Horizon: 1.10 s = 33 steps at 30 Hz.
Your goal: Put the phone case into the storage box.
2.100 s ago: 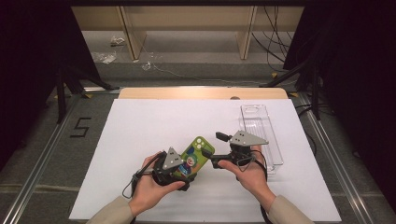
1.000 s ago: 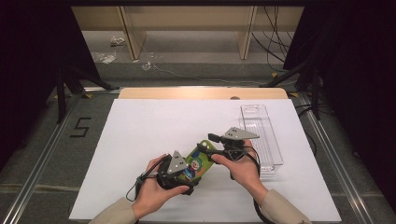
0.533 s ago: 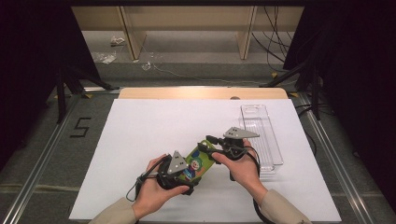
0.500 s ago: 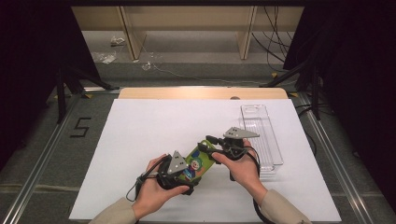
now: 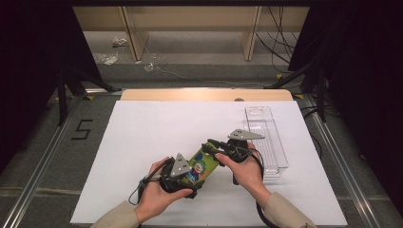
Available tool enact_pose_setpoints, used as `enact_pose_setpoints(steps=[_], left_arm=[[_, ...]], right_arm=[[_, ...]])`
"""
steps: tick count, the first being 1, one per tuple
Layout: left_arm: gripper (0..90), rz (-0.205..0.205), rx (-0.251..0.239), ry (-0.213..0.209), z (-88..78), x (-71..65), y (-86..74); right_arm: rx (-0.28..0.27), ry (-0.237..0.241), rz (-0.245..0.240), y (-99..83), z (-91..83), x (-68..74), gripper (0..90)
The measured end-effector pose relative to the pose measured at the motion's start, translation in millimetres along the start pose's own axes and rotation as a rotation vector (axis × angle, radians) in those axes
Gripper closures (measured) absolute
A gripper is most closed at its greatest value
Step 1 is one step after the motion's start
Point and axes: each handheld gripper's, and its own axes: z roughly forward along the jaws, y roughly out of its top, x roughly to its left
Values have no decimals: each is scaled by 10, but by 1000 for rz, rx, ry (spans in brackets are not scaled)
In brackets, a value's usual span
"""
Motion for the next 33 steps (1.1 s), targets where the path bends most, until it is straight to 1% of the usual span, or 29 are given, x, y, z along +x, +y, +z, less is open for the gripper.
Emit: enact_pose_setpoints(steps=[5, 7, 14, 20, 24, 26, 28, 30, 31, 32, 33], left_arm=[[164, -1, 11, -1, 14, -1, -6], [164, 2, 15, 0, 19, -3, -8], [165, 7, 25, 0, 24, 0, -10], [165, 11, 13, 2, 16, 2, -1], [162, 25, 9, 1, 28, 10, -7], [161, 39, 9, 2, 35, 14, -13], [158, 57, 1, 7, 41, 19, -14], [155, 75, -27, 11, 34, 27, -8], [152, 77, -38, 3, 31, 33, -4], [150, 69, -50, -5, 21, 43, 0], [137, 59, -66, -17, 4, 64, 8]], right_arm=[[-13, 11, 23, 3, 0, 5, 674], [-18, 19, 42, 9, -7, 18, 691], [-22, 31, 46, 22, -16, 34, 716], [-33, 38, 46, 46, -32, 41, 728], [-41, 46, 51, 57, -46, 49, 738], [-45, 55, 55, 62, -53, 57, 747], [-54, 68, 61, 76, -64, 70, 758], [-70, 90, 80, 106, -87, 93, 769], [-81, 102, 79, 128, -101, 103, 773], [-85, 111, 82, 147, -116, 115, 777], [-92, 106, 66, 175, -139, 129, 778]])
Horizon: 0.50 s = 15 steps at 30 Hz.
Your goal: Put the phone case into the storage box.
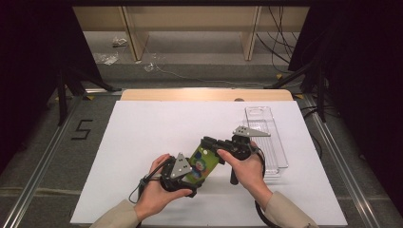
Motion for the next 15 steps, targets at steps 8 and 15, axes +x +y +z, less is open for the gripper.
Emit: enact_pose_setpoints(steps=[8, 15], left_arm=[[113, -29, -36, -8, -39, 136, -27], [132, -45, -37, -9, -33, 198, -62]], right_arm=[[-25, -28, -102, 174, -156, 41, 777], [13, -50, -176, 215, -202, 32, 777]])
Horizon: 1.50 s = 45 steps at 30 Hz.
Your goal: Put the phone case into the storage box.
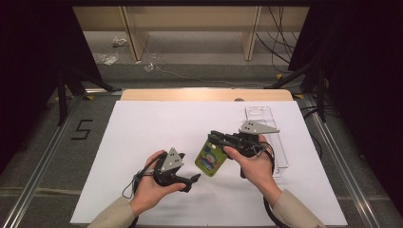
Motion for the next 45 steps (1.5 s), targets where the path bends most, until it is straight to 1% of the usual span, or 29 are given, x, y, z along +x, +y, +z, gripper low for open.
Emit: enact_pose_setpoints(steps=[5, 10, 13, 16, 17, 19, 21, 26, 32, 36, 40, 42, 45], left_arm=[[151, -10, -11, 4, -11, 34, -6], [154, -16, -14, 1, -6, 46, -13], [158, -17, -17, -6, -4, 55, -16], [170, -23, -23, -14, -5, 70, -19], [181, -27, -24, -18, -5, 76, -21], [231, -31, -27, -31, -4, 87, -22], [246, -33, -33, -39, -1, 92, -20], [287, -36, -45, -83, 23, 111, -19], [337, -25, -38, -141, 72, 139, 0], [354, -17, -53, -194, 93, 126, 33], [364, 1, -55, -240, 135, 97, 55], [372, 7, -52, -261, 157, 92, 59], [391, 7, -53, -277, 178, 96, 62]], right_arm=[[36, 8, -56, 40, -26, 2, 777], [79, 38, -121, 82, -46, 6, 776], [86, 42, -138, 95, -58, 6, 776], [93, 62, -148, 107, -65, 4, 776], [96, 69, -153, 111, -67, 5, 776], [99, 77, -160, 117, -71, 9, 776], [103, 85, -163, 121, -72, 12, 776], [116, 110, -172, 123, -64, 23, 776], [127, 131, -181, 123, -51, 43, 776], [132, 144, -182, 120, -42, 50, 776], [131, 162, -182, 119, -29, 66, 776], [135, 166, -181, 115, -22, 77, 777], [140, 174, -181, 104, -5, 86, 776]])
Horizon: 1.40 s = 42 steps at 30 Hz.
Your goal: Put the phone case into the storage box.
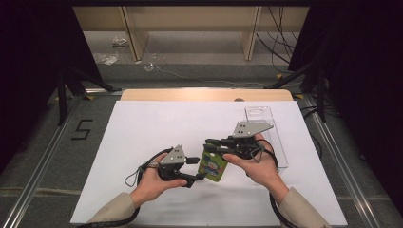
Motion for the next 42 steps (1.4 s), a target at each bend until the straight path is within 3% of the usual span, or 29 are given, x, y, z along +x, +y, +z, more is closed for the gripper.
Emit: enact_pose_setpoints(steps=[13, 19, 31, 42], left_arm=[[470, 18, 10, -58, 70, 42, 3], [563, 20, 11, -94, 89, 47, 1], [755, 16, 46, -40, 22, 36, 30], [772, 0, 55, -37, 11, 31, 39]], right_arm=[[5, 47, 10, -17, 56, 25, 777], [7, 59, 10, -19, 73, 41, 777], [-6, 77, 16, -24, 94, 56, 777], [-10, 81, 16, -24, 91, 52, 775]])
